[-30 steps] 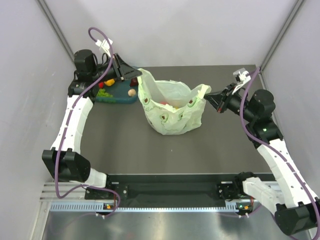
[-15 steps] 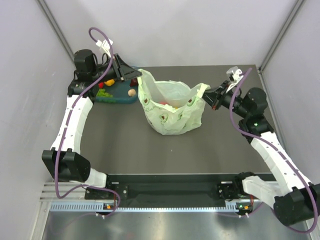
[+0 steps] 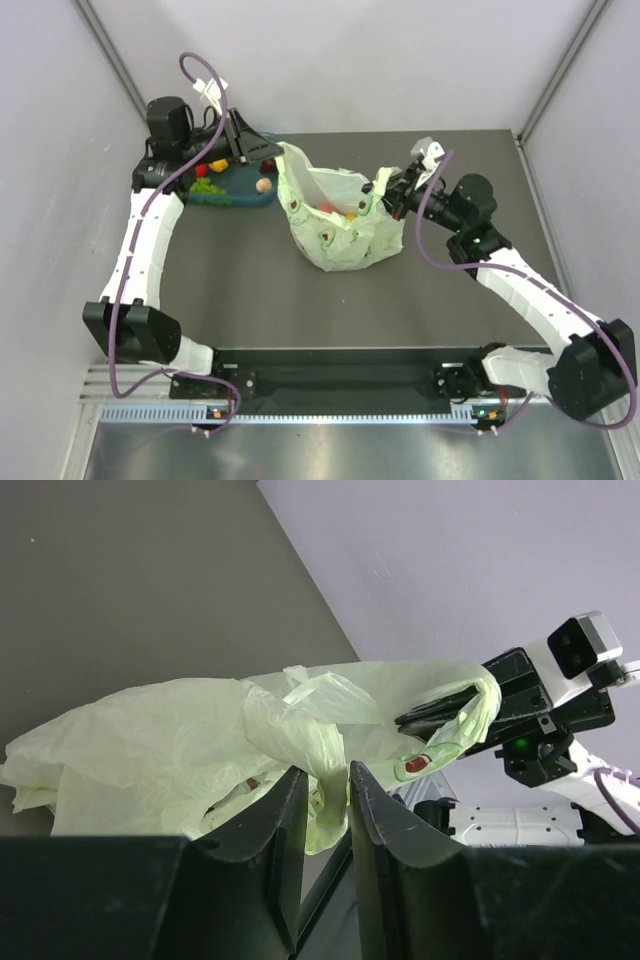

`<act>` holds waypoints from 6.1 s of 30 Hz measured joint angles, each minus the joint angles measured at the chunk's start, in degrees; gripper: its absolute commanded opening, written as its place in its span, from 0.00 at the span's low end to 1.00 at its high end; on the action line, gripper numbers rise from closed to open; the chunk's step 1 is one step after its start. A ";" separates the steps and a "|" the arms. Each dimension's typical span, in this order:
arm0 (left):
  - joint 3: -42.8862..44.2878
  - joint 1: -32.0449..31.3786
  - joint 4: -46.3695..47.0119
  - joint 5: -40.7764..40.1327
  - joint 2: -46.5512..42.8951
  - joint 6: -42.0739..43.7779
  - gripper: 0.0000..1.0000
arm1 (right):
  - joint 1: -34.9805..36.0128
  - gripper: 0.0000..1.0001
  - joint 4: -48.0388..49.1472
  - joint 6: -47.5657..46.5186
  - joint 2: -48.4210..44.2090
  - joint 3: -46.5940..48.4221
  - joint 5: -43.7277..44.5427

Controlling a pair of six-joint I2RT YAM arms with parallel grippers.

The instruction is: Place the fake fruits into the plastic bag and tie a complex knot

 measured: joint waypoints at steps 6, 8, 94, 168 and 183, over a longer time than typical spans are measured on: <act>1.92 -0.26 -3.52 0.17 0.74 2.10 0.29 | 1.53 0.07 7.89 -1.79 5.01 -0.02 1.20; 3.17 -0.46 -4.70 0.15 1.49 3.10 0.29 | 1.79 0.08 9.88 -2.27 6.88 0.26 1.05; 25.79 -13.46 -32.98 -15.17 12.26 19.58 0.04 | 7.78 0.04 10.03 -15.23 20.65 11.96 4.07; 24.87 -13.00 -30.75 -8.48 13.60 16.15 0.09 | 11.56 0.13 31.85 -11.89 33.46 17.25 2.67; 10.32 -7.19 -18.62 -5.35 1.75 11.56 0.49 | 11.63 0.00 32.28 -10.43 31.39 15.30 5.55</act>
